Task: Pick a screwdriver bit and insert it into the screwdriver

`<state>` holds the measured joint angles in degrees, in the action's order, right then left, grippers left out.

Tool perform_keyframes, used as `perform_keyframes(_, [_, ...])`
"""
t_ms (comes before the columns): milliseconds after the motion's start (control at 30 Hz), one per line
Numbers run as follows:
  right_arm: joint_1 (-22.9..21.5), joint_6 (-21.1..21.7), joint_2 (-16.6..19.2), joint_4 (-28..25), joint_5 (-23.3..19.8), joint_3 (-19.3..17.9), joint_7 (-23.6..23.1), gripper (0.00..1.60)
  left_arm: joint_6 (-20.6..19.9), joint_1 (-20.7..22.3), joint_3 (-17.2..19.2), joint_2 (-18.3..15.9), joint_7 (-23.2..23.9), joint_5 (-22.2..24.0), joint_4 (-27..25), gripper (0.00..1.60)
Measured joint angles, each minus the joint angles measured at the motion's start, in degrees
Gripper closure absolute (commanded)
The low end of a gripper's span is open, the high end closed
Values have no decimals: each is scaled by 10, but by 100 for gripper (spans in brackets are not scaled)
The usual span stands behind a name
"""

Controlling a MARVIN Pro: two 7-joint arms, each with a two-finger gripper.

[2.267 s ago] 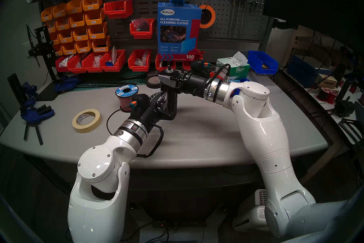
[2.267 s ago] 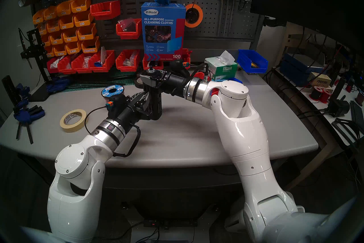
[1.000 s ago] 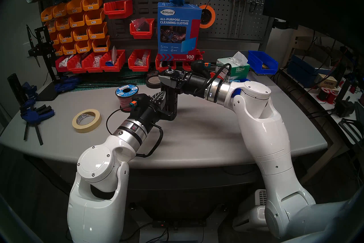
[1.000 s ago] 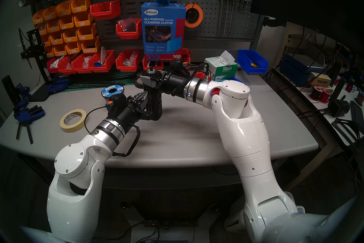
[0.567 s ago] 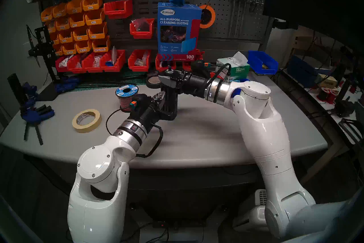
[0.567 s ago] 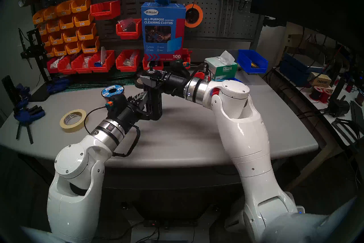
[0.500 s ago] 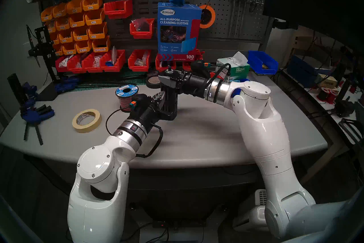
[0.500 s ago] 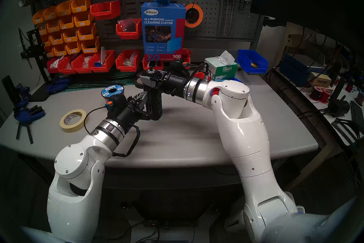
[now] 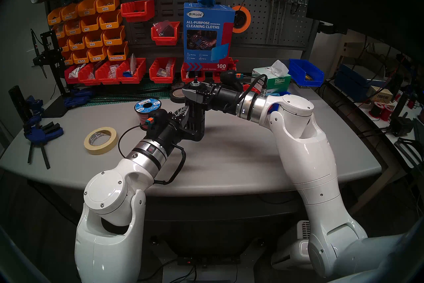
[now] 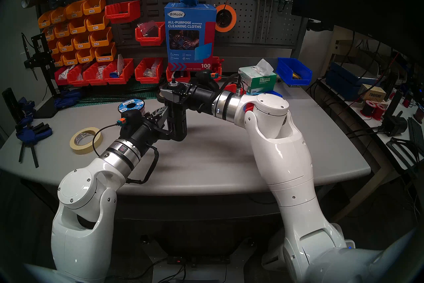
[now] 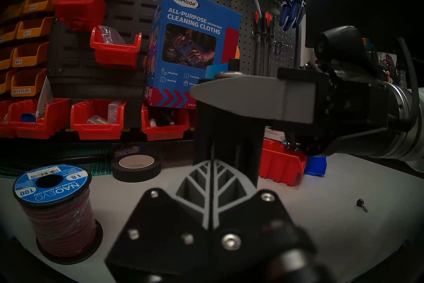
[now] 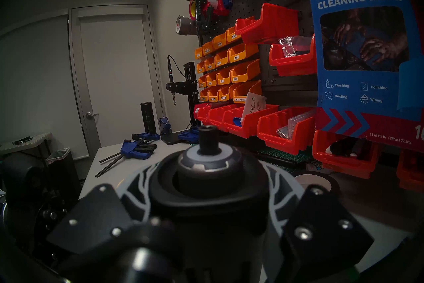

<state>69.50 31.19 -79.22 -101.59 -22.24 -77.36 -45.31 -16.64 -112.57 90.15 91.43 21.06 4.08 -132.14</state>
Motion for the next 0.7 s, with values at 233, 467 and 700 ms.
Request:
perform_keyframes(233, [0,-1,0,1,0,-3,-2,160,-1,-14,2,1,0,1,-4,160])
perform_keyframes(467, [0,-1,0,3,0,-5,-5,160,-1,-28,4,4,-2,1,-7,160])
perform_keyframes(700, [-1,-3,-1,6,-1,-5,-8,160,-2,-29,19,10,-8,11,-22,160])
